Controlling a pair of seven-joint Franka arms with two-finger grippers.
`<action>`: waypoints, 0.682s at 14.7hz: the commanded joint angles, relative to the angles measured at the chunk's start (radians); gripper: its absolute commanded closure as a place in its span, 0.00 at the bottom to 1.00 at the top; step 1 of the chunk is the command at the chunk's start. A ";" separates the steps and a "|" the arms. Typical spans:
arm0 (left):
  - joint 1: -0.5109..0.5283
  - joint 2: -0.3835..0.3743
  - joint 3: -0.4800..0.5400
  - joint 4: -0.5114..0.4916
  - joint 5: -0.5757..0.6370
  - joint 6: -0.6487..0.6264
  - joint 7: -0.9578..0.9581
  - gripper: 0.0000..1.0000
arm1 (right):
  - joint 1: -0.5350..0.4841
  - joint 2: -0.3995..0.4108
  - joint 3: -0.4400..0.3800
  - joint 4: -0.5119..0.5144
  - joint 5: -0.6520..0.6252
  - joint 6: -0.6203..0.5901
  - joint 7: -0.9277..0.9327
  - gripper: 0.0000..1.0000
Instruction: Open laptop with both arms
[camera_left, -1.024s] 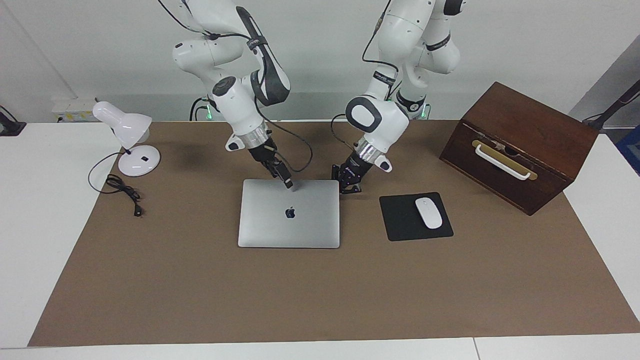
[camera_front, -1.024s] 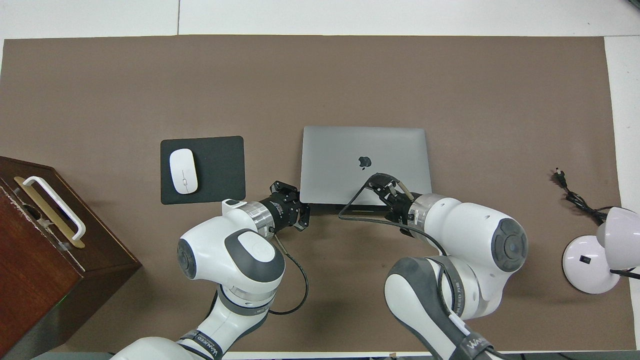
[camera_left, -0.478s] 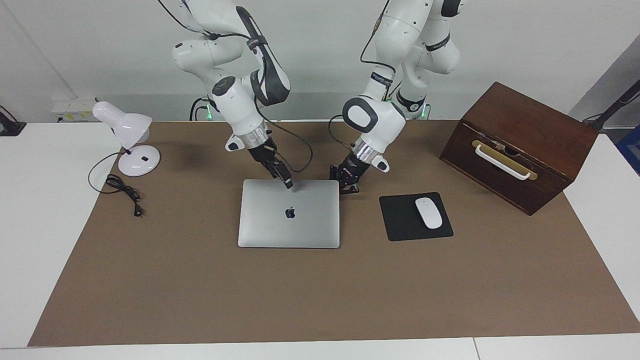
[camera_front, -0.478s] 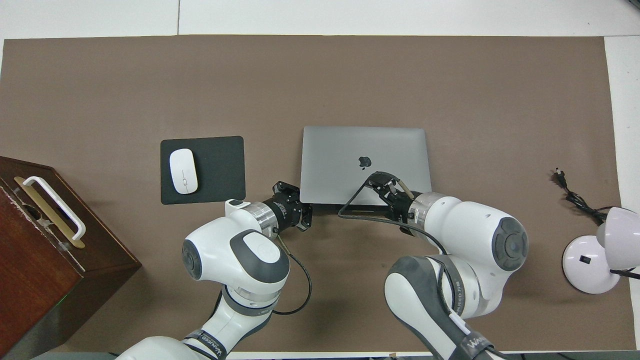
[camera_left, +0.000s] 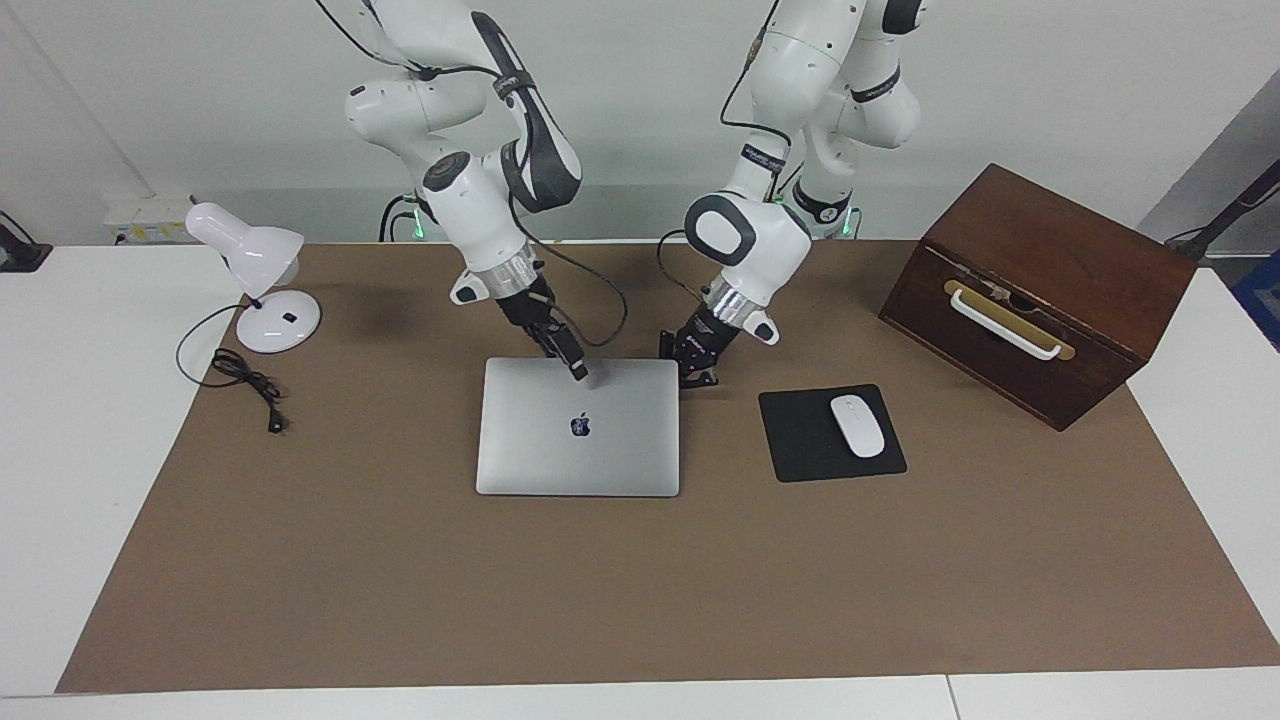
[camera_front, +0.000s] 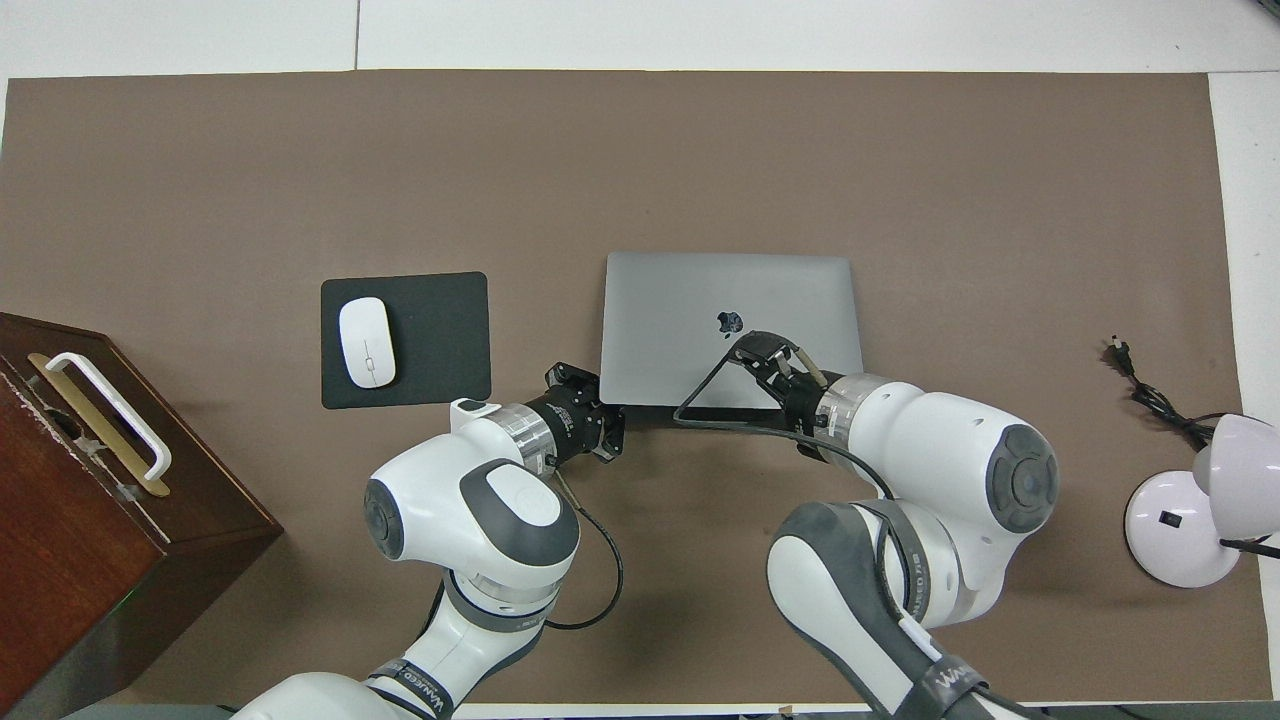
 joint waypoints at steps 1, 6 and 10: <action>-0.020 0.042 0.009 0.020 -0.029 0.022 0.024 1.00 | -0.027 0.029 0.005 0.031 0.028 0.018 -0.045 0.00; -0.019 0.042 0.009 0.020 -0.029 0.022 0.024 1.00 | -0.039 0.052 0.005 0.084 0.028 0.014 -0.051 0.00; -0.007 0.042 0.009 0.022 -0.031 0.022 0.024 1.00 | -0.044 0.084 0.005 0.150 0.028 0.008 -0.051 0.00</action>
